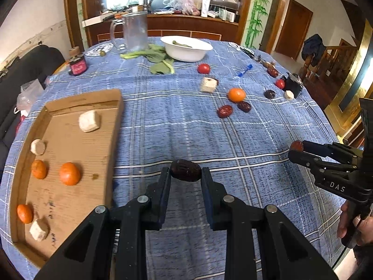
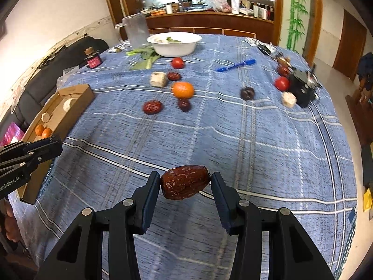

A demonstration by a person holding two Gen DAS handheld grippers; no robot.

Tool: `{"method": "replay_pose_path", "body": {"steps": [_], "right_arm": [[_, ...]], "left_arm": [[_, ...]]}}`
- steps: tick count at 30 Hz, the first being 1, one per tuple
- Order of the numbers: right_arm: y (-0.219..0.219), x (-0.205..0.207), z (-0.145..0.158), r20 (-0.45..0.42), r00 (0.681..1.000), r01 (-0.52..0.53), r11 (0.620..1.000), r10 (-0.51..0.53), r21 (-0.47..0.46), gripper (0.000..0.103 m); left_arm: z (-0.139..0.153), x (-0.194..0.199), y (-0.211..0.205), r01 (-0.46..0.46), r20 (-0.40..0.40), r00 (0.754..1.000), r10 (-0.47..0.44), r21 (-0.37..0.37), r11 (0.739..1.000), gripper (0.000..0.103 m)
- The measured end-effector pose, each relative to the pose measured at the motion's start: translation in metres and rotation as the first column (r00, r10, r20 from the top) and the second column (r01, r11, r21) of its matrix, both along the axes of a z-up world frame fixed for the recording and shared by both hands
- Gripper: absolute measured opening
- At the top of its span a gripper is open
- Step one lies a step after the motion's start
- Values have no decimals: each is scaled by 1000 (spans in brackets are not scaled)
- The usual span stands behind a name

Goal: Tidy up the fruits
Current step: 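Carry both held dates over the cardboard tray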

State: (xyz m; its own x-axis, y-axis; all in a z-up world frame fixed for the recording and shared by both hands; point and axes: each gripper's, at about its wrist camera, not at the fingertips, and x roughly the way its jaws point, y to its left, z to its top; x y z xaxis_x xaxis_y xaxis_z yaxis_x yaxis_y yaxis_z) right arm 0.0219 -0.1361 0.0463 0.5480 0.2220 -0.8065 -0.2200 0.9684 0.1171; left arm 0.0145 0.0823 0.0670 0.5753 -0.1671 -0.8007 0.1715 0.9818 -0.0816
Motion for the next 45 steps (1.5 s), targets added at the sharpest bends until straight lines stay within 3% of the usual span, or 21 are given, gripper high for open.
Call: {"method": "replay_pose_path", "body": {"steps": [12,21,28,38,45], "right_arm": [[79,12,19,36,991,-127,992,127,-6,49],[152,18,28,48,965,-258,966,257,19,50],[214,15,33,61,924,-378,926,376,16,50],[284,2,13,21,857,-515,857,516,-14,50],[305,1,-6,-26,836,-549,836,548,-25,50]], "left_arm": [[14,-16,75,-138,33,990,138,-12,990,25],[16,-31,148,-289,37,957,288,-3,957,25],[10,-37,199,-381,29,924,380,25,924,25],[-9,-27,233,-418,-11,908,418,44,908,25],[-20,-12,237,-406,-28,912,408,60,912,25]]}}
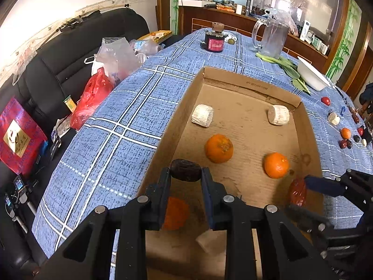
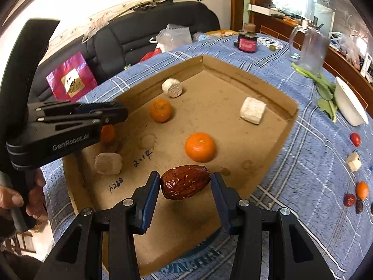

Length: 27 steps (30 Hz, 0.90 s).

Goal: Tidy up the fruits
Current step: 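Carry both held dates over the cardboard tray, then open the right tool to drop its date while the left tool releases its date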

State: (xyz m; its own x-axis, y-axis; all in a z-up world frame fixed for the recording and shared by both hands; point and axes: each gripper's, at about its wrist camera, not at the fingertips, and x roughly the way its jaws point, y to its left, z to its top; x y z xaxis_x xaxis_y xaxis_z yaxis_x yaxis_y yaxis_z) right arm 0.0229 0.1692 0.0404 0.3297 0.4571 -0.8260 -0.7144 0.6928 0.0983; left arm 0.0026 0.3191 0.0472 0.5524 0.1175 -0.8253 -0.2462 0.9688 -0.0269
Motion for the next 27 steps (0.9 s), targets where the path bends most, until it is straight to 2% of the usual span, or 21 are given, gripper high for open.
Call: {"method": "replay_pose_path", "body": {"steps": [13,18,22,27], "right_arm": [[12,7,-15,-23,1000,-11,1000,11,-16,50],[11,8,-16,-29,1000,-4,1000,4,-13,52],[9,6,-13,-20,1000,4,1000,-4,-11,62],[0,2,-7,-19,1000,21,1000,-21,3,63]], "left_arm": [[-22,18,2,14,-57,998,-14,11,1000,25],[-24,17,3,14,-63,998,-14,1,1000,30],[-22,15,0,15,-57,998,-15,7,1000,36],[-16,8,0,6,-44,999,-6,12,1000,41]]}}
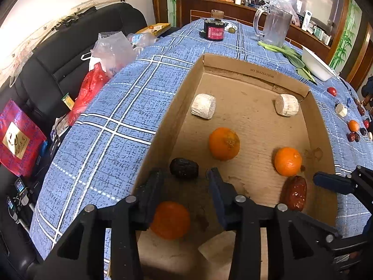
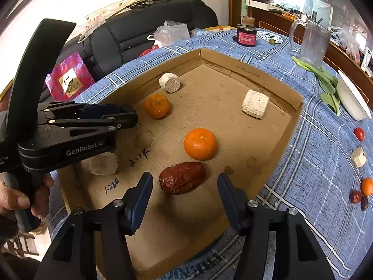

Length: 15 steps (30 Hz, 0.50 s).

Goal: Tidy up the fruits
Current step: 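Open the right tool to drop its date while the left tool releases its date, then move both open tools back over the remaining dates on the table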

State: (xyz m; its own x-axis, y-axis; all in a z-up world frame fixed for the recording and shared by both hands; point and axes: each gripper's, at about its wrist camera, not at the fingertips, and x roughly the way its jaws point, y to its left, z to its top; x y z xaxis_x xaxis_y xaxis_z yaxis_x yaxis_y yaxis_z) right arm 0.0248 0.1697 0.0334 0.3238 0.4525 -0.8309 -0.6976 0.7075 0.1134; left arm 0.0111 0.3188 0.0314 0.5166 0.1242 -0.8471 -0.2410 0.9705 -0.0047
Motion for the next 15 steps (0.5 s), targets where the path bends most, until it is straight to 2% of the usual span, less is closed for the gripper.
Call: {"method": "replay_pose_path", "body": {"steps": [5,15], "right_arm": [[-13,-12,13,28,1000,6,1000,-7,14,63],[-67,-36,27,36,996,81,995,-83,54,64]], "left_arm": [[9,-10,1,-32,22,999,32,-13,999,47],[31,-30,-28,-50,80,996,47,40,998,67]]}}
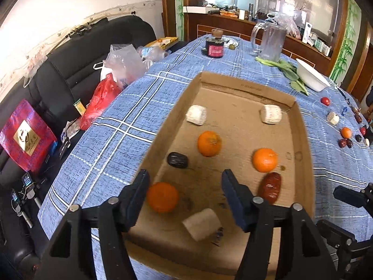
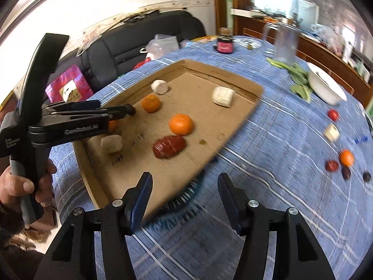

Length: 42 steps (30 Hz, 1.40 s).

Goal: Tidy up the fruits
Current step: 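Move both open tools back over the remaining dates on the table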

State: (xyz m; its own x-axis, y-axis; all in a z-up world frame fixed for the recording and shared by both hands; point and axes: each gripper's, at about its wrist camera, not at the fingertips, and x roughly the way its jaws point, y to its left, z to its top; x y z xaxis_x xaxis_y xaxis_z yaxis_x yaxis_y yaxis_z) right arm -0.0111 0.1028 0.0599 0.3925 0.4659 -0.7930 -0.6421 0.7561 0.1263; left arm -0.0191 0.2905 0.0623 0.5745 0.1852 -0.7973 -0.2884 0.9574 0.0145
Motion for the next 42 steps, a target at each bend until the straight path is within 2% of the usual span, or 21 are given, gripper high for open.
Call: {"method": "replay_pose_path", "body": {"steps": [3,10,13,16,23,26,31,39,41,42], "right_arm": [[-24,-1,-1,-14,998,56,998,-55,13,69],[-90,0,-1,-26,977,212,977,-211,30,72],[-125,-2,2,-20,956,294,955,-294,39,80],[-158,-5,3,-22,933,359,932,-359,50,83],[-230,2,-1,-46,869,495,867,-493,57,84],[-252,16,1,-30,854,520,852,-519,59,84],[-264,56,1,-20,866,499,863,-499,80,84],[-230,131,-23,43,944,326,945,-326,-8,83],[-223,142,-32,47,953,300,953,-298,-40,76],[-221,147,-37,35,961,275,960,-273,-44,64]], "left_arm": [[5,-1,-18,17,13,1000,-17,6,1000,70],[10,8,-73,114,20,993,-114,18,993,74],[11,13,-98,158,21,987,-158,12,987,75],[9,15,-124,202,14,979,-202,13,979,80],[-2,27,-175,279,-32,960,-278,1,960,80],[-6,29,-188,290,-49,956,-290,3,957,80],[-11,30,-198,289,-72,955,-287,16,957,80],[-18,34,-198,257,-108,962,-251,43,965,80],[-19,37,-198,247,-113,964,-241,44,968,80],[-19,39,-198,246,-114,964,-239,46,968,80]]}}
